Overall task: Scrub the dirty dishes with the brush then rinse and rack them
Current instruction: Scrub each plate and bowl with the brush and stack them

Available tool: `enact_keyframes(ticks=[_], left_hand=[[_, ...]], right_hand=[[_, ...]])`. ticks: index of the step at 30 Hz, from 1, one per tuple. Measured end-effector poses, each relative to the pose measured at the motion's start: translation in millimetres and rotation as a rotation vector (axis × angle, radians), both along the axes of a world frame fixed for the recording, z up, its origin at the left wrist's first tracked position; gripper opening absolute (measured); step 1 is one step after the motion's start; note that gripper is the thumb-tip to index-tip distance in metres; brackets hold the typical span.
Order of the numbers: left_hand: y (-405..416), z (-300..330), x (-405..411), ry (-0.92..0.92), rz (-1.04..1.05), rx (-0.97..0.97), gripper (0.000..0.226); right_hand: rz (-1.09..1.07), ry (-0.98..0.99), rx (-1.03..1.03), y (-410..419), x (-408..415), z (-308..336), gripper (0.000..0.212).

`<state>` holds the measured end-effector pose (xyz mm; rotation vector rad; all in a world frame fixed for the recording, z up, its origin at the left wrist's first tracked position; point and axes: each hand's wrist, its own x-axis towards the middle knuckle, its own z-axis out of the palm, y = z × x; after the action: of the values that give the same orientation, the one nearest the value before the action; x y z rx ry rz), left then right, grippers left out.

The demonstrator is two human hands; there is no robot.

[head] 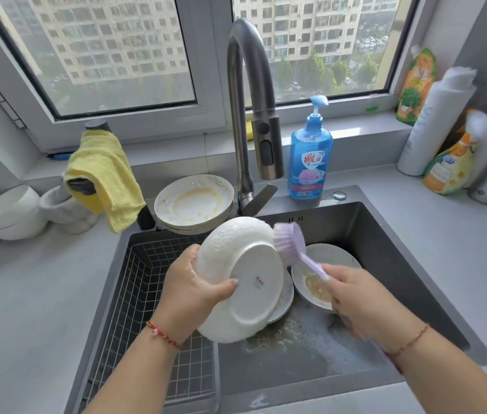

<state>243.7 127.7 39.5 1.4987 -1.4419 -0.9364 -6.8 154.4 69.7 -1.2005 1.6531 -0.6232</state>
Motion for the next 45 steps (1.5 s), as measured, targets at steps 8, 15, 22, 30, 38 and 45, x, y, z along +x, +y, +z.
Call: enact_keyframes(ticks=[8, 15, 22, 30, 38, 45], left_hand=[[-9.4, -14.6, 24.6, 0.622, 0.01, 0.13, 0.065], [-8.4, -21.5, 15.3, 0.771, -0.043, 0.192, 0.067], [-13.4, -20.7, 25.6, 0.794, 0.238, 0.14, 0.072], [-13.4, -11.9, -8.7, 0.451, 0.272, 0.152, 0.061], [-17.0, 2.0, 3.3, 0.351, 0.355, 0.002, 0.043], [-14.4, 35.2, 9.1, -0.259, 0.173, -0.28, 0.043]], right_hand=[[-0.059, -0.177, 0.125, 10.5, 0.3, -14.7, 0.04], [0.122, 0.202, -0.232, -0.3, 4.9, 1.7, 0.036], [0.244, 0.37, -0.157, 25.8, 12.5, -11.8, 0.04], [0.295, 0.455, -0.276, 4.0, 44.7, -8.4, 0.049], [0.345, 0.404, -0.203, 17.5, 31.4, -25.4, 0.046], [0.271, 0.41, -0.124, 8.2, 10.5, -35.8, 0.041]])
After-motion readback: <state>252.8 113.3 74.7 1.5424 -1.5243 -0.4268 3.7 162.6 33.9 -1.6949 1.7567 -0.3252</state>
